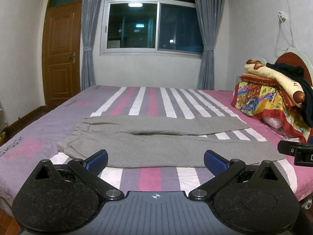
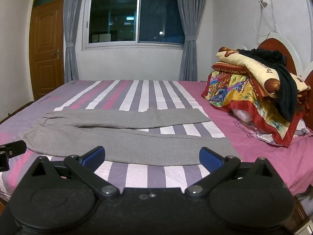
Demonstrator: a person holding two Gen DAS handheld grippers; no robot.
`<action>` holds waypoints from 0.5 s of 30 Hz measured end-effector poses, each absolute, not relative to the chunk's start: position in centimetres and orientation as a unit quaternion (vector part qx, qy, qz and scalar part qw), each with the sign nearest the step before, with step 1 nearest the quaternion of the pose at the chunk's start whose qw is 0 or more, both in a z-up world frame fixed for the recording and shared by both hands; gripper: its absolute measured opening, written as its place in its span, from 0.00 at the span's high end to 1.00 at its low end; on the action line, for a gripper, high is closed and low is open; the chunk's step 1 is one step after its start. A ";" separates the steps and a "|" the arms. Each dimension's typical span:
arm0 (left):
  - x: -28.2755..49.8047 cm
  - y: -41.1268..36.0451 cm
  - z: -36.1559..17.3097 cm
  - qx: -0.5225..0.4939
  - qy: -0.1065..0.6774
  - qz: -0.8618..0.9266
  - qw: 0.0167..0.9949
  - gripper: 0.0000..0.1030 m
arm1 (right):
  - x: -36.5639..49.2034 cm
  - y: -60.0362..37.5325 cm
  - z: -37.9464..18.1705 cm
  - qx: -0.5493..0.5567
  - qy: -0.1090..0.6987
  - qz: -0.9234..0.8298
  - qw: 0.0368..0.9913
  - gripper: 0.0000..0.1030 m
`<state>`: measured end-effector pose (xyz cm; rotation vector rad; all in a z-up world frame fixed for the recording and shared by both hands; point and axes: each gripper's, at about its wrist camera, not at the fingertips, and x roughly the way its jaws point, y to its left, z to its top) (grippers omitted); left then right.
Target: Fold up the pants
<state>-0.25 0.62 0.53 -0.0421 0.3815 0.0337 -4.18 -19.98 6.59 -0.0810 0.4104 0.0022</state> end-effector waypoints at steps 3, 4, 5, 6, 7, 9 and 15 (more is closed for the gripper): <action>-0.3 0.5 0.7 -0.021 0.189 0.017 0.982 0.00 | -4.2 -20.0 6.6 -0.039 0.205 0.002 0.978 0.00; -0.3 0.4 0.7 -0.020 0.190 0.018 0.981 0.00 | -4.2 -20.0 6.7 -0.039 0.204 0.002 0.978 0.00; -0.3 0.5 0.7 -0.020 0.190 0.018 0.981 0.00 | -4.2 -20.0 6.7 -0.039 0.204 0.002 0.978 0.00; -0.3 0.5 0.8 -0.020 0.189 0.018 0.982 0.00 | -4.2 -20.0 6.7 -0.038 0.204 0.002 0.978 0.00; -0.3 0.5 0.7 -0.020 0.190 0.017 0.982 0.00 | -4.2 -20.0 6.7 -0.038 0.203 0.001 0.978 0.00; -0.3 0.5 0.7 -0.020 0.190 0.018 0.982 0.00 | -4.3 -20.1 6.7 -0.036 0.201 -0.001 0.979 0.00; -0.3 0.6 0.6 -0.020 0.190 0.017 0.981 0.00 | -4.3 -20.3 6.7 -0.035 0.201 -0.001 0.979 0.00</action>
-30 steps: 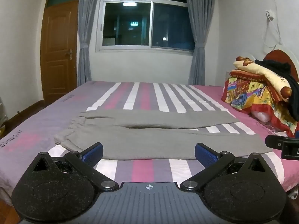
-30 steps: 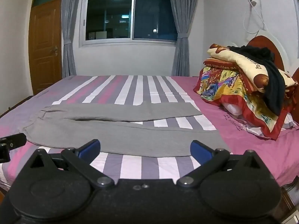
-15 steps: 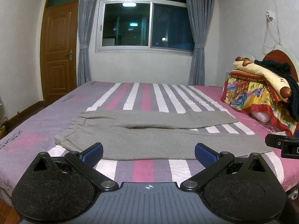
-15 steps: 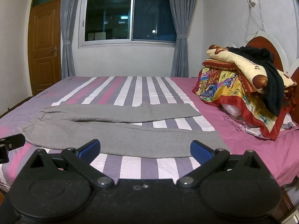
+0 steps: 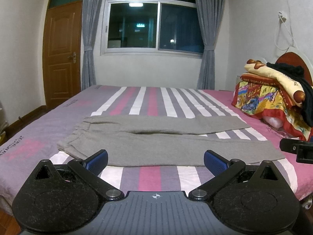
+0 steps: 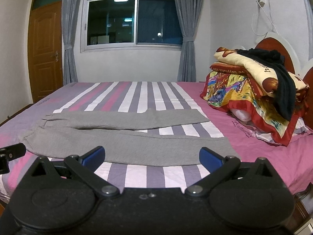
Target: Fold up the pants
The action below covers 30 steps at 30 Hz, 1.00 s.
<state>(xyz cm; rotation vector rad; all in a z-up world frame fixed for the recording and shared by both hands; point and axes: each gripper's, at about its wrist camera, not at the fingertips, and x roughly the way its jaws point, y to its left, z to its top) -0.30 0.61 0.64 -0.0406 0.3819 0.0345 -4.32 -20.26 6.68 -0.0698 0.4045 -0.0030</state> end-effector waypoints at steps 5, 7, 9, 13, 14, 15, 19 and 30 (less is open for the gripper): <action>-0.3 0.6 0.6 -0.020 0.189 0.018 0.982 0.00 | -4.3 -20.4 6.7 -0.034 0.200 -0.002 0.979 0.00; -0.4 0.6 0.6 -0.020 0.189 0.019 0.982 0.00 | -4.3 -20.4 6.7 -0.033 0.201 -0.002 0.979 0.00; -0.3 0.5 0.5 -0.021 0.189 0.020 0.982 0.00 | -4.3 -20.4 6.7 -0.034 0.200 -0.002 0.979 0.00; -0.3 0.5 0.5 -0.020 0.189 0.019 0.982 0.00 | -4.3 -20.4 6.7 -0.035 0.200 -0.002 0.979 0.00; -0.4 0.6 0.5 -0.021 0.189 0.019 0.982 0.00 | -4.3 -20.4 6.7 -0.035 0.200 -0.002 0.979 0.00; -0.3 0.5 0.5 -0.021 0.189 0.019 0.982 0.00 | -4.3 -20.4 6.7 -0.034 0.200 -0.002 0.979 0.00; -0.4 0.5 0.4 -0.020 0.189 0.019 0.982 0.00 | -4.3 -20.4 6.7 -0.034 0.200 -0.002 0.979 0.00; -0.4 0.5 0.4 -0.020 0.189 0.019 0.982 0.00 | -4.3 -20.5 6.7 -0.034 0.201 -0.002 0.979 0.00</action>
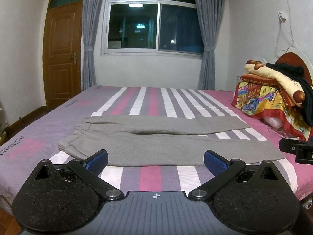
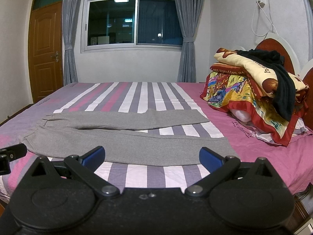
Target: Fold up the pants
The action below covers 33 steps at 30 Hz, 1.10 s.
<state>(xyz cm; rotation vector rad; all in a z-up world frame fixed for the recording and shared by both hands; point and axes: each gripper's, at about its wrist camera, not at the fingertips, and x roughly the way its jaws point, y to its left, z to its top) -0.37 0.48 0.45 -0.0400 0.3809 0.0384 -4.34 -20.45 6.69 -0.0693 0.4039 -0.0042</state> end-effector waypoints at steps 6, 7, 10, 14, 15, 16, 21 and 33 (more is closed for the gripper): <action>-0.4 0.5 0.4 -0.020 0.189 0.020 0.982 0.00 | -4.3 -20.4 6.6 -0.035 0.200 -0.002 0.979 0.00; -0.4 0.5 0.4 -0.020 0.189 0.020 0.982 0.00 | -4.3 -20.4 6.6 -0.035 0.200 -0.002 0.979 0.00; -0.4 0.4 0.4 -0.019 0.189 0.019 0.982 0.00 | -4.4 -20.4 6.6 -0.035 0.200 -0.002 0.979 0.00; -0.4 0.4 0.4 -0.019 0.189 0.020 0.982 0.00 | -4.4 -20.4 6.6 -0.034 0.200 -0.002 0.979 0.00; -0.4 0.5 0.3 -0.020 0.189 0.020 0.982 0.00 | -4.4 -20.3 6.6 -0.035 0.200 -0.002 0.979 0.00; -0.4 0.4 0.4 -0.019 0.189 0.020 0.982 0.00 | -4.4 -20.4 6.6 -0.035 0.200 -0.002 0.979 0.00; -0.4 0.4 0.4 -0.018 0.189 0.020 0.982 0.00 | -4.4 -20.4 6.6 -0.035 0.200 -0.002 0.979 0.00; -0.4 0.5 0.3 -0.019 0.190 0.019 0.982 0.00 | -4.5 -20.1 6.6 -0.038 0.200 -0.001 0.979 0.00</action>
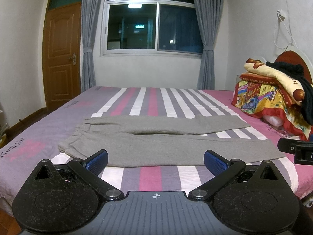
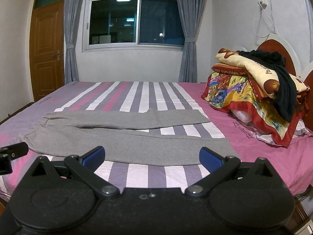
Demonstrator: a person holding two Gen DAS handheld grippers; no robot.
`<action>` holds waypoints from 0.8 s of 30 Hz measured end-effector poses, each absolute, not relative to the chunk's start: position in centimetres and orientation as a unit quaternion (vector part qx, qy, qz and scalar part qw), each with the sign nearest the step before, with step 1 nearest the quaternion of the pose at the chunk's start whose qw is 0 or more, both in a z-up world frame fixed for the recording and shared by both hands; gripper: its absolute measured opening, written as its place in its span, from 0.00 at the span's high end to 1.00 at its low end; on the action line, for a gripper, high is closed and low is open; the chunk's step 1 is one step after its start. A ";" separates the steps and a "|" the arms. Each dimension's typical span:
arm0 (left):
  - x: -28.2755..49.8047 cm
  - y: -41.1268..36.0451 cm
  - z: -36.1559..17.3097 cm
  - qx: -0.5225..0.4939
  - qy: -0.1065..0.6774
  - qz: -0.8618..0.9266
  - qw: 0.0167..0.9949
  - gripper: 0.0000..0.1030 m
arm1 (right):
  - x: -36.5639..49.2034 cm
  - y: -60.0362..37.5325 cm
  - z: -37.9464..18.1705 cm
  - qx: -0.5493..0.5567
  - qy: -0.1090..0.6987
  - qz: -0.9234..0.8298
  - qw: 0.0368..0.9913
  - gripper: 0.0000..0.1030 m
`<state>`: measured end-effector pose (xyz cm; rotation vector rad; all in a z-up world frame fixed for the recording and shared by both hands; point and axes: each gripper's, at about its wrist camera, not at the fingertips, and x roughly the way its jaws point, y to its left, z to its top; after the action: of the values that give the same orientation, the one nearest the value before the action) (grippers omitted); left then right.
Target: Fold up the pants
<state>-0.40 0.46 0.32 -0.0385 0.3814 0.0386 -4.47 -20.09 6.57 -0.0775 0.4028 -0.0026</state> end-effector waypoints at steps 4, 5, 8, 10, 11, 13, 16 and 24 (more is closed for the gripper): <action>-0.4 0.4 0.3 -0.019 0.189 0.019 0.982 0.00 | -4.5 -20.0 6.5 -0.039 0.200 -0.001 0.979 0.00; -0.4 0.5 0.3 -0.019 0.189 0.020 0.982 0.00 | -4.5 -20.0 6.6 -0.039 0.200 -0.001 0.979 0.00; -0.2 0.6 0.4 -0.013 0.191 0.020 0.981 0.00 | -4.4 -19.9 6.6 -0.039 0.199 0.002 0.979 0.00; 0.3 1.2 0.6 -0.009 0.185 0.029 0.982 0.00 | -3.8 -19.8 6.7 -0.039 0.196 0.014 0.980 0.00; 0.6 1.7 0.7 -0.005 0.180 0.030 0.983 0.00 | -3.4 -19.7 6.9 -0.039 0.191 0.023 0.981 0.00; 1.8 2.7 1.0 0.004 0.173 0.035 0.984 0.00 | -2.2 -19.5 7.4 -0.042 0.183 0.033 0.982 0.00; 4.0 5.2 1.8 -0.005 0.167 0.053 0.985 0.00 | 0.1 -19.2 8.2 -0.042 0.174 0.045 0.983 0.00; 10.0 11.2 2.9 -0.003 0.166 0.061 0.984 0.00 | 6.2 -17.9 9.6 -0.050 0.169 0.085 0.981 0.00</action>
<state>9.98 11.15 2.86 -0.0053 0.3342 0.1230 6.19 -17.87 9.57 -0.1000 0.3408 0.1706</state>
